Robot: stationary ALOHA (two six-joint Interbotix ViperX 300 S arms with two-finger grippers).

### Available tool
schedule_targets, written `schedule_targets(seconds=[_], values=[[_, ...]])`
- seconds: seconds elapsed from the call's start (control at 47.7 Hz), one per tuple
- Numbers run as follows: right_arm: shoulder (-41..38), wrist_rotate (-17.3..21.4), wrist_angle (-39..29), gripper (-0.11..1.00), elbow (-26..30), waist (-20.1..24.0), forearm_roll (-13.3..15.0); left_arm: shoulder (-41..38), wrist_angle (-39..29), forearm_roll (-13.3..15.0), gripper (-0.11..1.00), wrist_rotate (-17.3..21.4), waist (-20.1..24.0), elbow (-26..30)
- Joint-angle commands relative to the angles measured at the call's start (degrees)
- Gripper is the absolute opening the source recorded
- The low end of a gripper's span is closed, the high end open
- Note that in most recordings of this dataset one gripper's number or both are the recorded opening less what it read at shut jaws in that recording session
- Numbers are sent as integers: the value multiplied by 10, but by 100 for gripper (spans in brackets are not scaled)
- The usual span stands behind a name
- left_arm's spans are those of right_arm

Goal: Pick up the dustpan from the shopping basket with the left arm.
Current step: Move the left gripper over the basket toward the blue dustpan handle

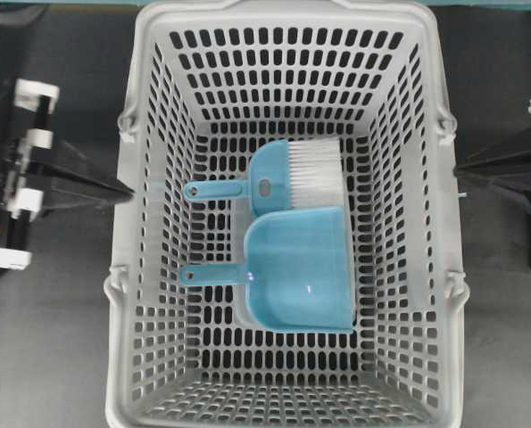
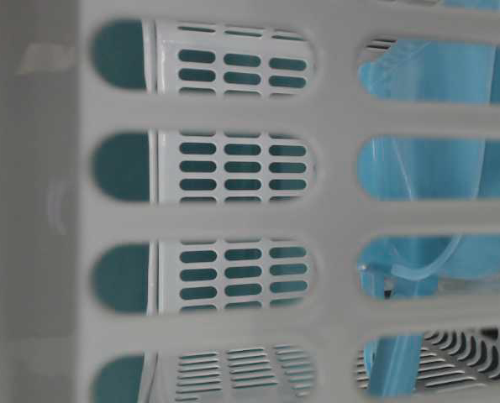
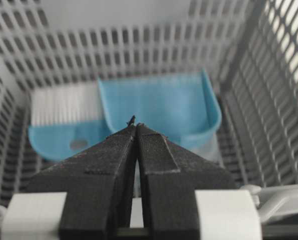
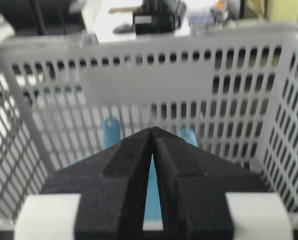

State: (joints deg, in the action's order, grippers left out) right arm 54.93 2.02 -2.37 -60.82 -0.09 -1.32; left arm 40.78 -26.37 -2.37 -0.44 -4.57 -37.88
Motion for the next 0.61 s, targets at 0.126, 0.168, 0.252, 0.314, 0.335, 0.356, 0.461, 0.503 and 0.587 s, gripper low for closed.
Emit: schedule_targets(seconds=[0.126,0.168,0.252,0.314,0.335,0.356,0.461,0.503,0.587], values=[[-5,-1,-15,6,16,-1,-1,-87,-114,-2,0,0,-6,112],[-4,-1,-16,15,16,-1,-1,-101,-128,-3,0,0,-6,124],[-5,1,-18,39,16,-1,-1,-132,-160,-2,0,0,-7,150],[-5,2,-18,58,15,-1,-1,-152,-179,-2,0,0,-7,165],[-5,2,-18,64,16,-2,-1,-158,-186,-3,0,0,-7,171],[-5,2,-18,69,16,-1,-1,-164,-192,-3,0,0,-7,176],[-5,2,-19,82,16,-1,-2,-200,-232,-2,3,-4,-8,207],[-5,2,-19,80,15,-1,-1,-216,-246,-2,9,-4,-8,219],[-5,2,-18,78,16,-2,-1,-254,-275,-3,33,-4,-9,243]])
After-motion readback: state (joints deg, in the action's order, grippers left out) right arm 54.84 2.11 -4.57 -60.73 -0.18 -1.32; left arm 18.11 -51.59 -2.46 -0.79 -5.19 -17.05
